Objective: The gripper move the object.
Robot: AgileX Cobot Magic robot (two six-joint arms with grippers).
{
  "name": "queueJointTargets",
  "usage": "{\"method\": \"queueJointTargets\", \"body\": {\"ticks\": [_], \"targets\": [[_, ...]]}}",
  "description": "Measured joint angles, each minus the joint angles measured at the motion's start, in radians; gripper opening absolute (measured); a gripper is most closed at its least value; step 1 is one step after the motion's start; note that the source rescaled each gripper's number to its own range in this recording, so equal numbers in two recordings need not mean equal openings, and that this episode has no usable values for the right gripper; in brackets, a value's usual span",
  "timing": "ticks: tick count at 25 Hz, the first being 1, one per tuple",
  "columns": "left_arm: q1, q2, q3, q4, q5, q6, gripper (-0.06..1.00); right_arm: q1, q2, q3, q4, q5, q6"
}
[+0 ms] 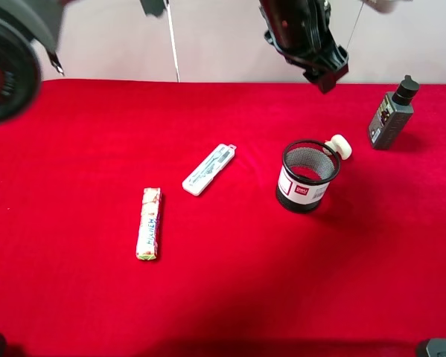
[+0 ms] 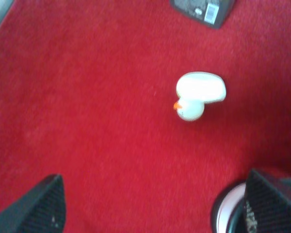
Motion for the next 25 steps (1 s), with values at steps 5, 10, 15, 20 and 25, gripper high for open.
{"method": "queueJointTargets", "body": {"ticks": [5,10,15,20,25], "targets": [[0.0,-0.062,0.0,0.025,0.103,-0.029,0.52,0.0,0.0,0.0,0.0,0.0,0.0],[0.0,-0.124,0.0,0.036,0.214,-0.072,0.52,0.0,0.0,0.0,0.0,0.0,0.0],[0.0,-0.18,0.0,0.069,0.256,-0.105,0.53,0.0,0.0,0.0,0.0,-0.001,0.0],[0.0,-0.252,0.03,0.074,0.256,-0.111,0.65,0.0,0.0,0.0,0.0,-0.001,0.0],[0.0,-0.349,0.132,0.104,0.256,-0.127,0.69,0.0,0.0,0.0,0.0,-0.001,0.0]]}}
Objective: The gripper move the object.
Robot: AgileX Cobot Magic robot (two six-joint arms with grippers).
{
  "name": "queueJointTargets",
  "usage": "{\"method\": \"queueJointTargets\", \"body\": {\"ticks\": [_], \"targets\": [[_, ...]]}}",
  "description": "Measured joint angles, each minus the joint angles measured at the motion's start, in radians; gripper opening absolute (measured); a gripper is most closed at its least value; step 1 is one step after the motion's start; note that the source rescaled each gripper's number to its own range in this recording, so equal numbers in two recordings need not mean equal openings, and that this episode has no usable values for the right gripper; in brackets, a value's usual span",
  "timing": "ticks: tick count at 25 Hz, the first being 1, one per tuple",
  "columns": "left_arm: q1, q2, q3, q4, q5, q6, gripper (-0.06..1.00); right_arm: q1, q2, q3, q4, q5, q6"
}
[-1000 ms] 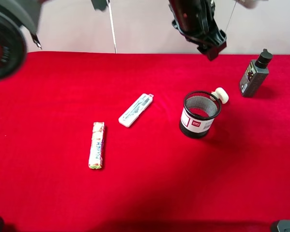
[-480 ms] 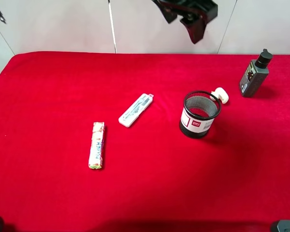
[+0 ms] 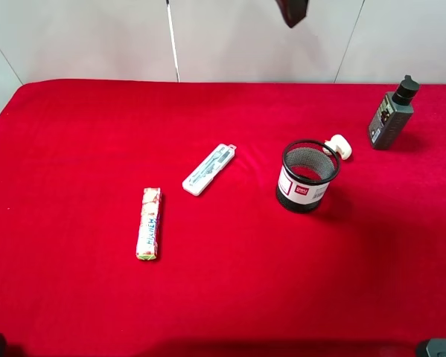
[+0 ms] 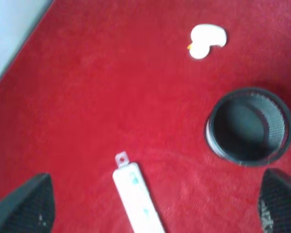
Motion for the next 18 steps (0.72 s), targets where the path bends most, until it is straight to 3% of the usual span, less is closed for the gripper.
{"method": "queueJointTargets", "body": {"ticks": [18], "targets": [[0.0,-0.492,0.586,0.173,-0.001,-0.173,0.73,0.0,0.0,0.0,0.0,0.001,0.0]]}}
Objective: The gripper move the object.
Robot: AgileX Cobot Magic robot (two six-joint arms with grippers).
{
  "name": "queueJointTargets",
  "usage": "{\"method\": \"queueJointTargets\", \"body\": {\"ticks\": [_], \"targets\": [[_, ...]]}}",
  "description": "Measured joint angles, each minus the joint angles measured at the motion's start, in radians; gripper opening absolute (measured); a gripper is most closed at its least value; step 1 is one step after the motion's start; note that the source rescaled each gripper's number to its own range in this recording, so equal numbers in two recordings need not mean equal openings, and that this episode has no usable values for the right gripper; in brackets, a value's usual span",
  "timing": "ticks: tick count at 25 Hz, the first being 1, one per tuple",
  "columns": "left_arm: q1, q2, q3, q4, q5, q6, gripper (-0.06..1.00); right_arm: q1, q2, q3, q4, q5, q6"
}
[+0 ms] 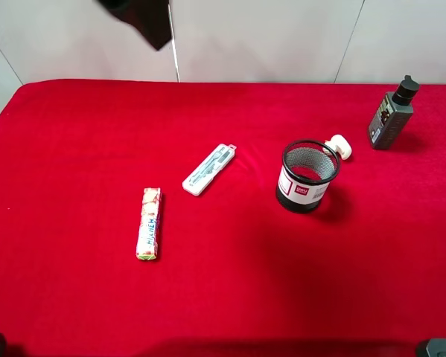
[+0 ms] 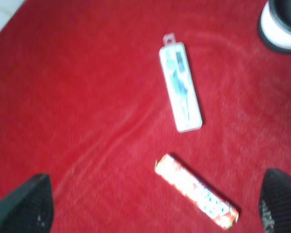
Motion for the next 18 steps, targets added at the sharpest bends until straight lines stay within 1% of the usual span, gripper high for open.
{"method": "queueJointTargets", "body": {"ticks": [4,6,9,18], "targets": [[0.0,-0.124,0.108,0.011,0.0,-0.028,0.92,0.0,0.0,0.0,0.0,0.0,0.0],[0.0,-0.188,0.17,0.011,0.0,-0.034,0.97,0.0,0.0,0.0,0.0,0.0,0.0],[0.0,-0.281,0.263,0.01,0.0,-0.042,0.99,0.0,0.0,0.0,0.0,0.0,0.0],[0.0,-0.569,0.528,0.005,0.0,-0.046,1.0,0.0,0.0,0.0,0.0,-0.001,0.0]]}}
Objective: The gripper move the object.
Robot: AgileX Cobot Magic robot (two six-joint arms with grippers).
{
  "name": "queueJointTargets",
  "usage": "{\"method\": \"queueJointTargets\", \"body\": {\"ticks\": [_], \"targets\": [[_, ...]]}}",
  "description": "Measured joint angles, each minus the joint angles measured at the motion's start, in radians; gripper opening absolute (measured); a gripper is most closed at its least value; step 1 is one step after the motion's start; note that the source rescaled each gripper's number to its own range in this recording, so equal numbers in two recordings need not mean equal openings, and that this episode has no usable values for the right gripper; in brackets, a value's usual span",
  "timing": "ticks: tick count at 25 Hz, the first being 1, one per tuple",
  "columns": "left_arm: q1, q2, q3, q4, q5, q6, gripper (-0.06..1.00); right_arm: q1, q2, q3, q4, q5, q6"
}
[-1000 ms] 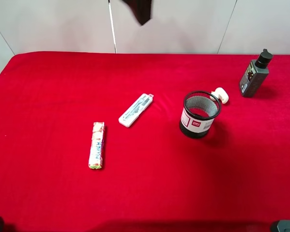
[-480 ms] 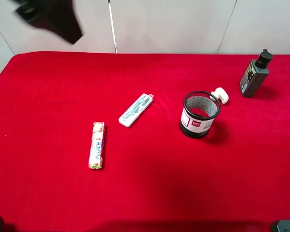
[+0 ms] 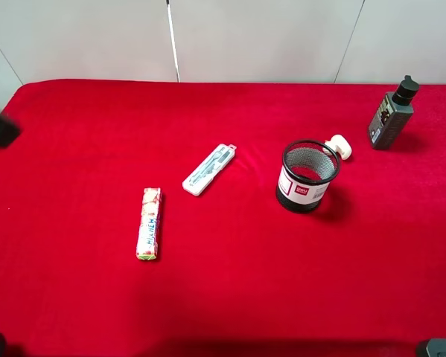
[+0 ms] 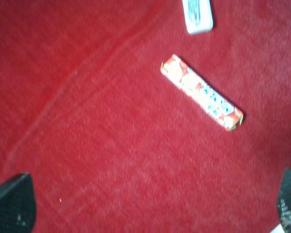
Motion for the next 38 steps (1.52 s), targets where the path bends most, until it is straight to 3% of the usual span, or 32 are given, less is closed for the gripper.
{"method": "queueJointTargets", "body": {"ticks": [6,10,17,26,33,38], "targets": [[0.0,-0.176,0.143,-0.018,0.0,-0.062,1.0,0.0,0.0,0.0,0.0,0.0,0.0],[0.059,-0.262,0.221,-0.024,0.0,-0.097,1.0,0.0,0.0,0.0,0.0,0.0,0.0],[0.304,-0.379,0.309,-0.116,0.001,-0.096,1.0,0.0,0.0,0.0,0.0,0.0,0.0],[0.608,-0.557,0.398,-0.185,-0.023,0.024,1.0,0.0,0.0,0.0,0.0,0.001,0.0],[0.757,-0.73,0.506,-0.234,-0.124,0.092,1.0,0.0,0.0,0.0,0.0,0.001,0.0],[0.792,-0.842,0.523,-0.247,-0.126,0.102,1.0,0.0,0.0,0.0,0.0,0.001,0.0]]}}
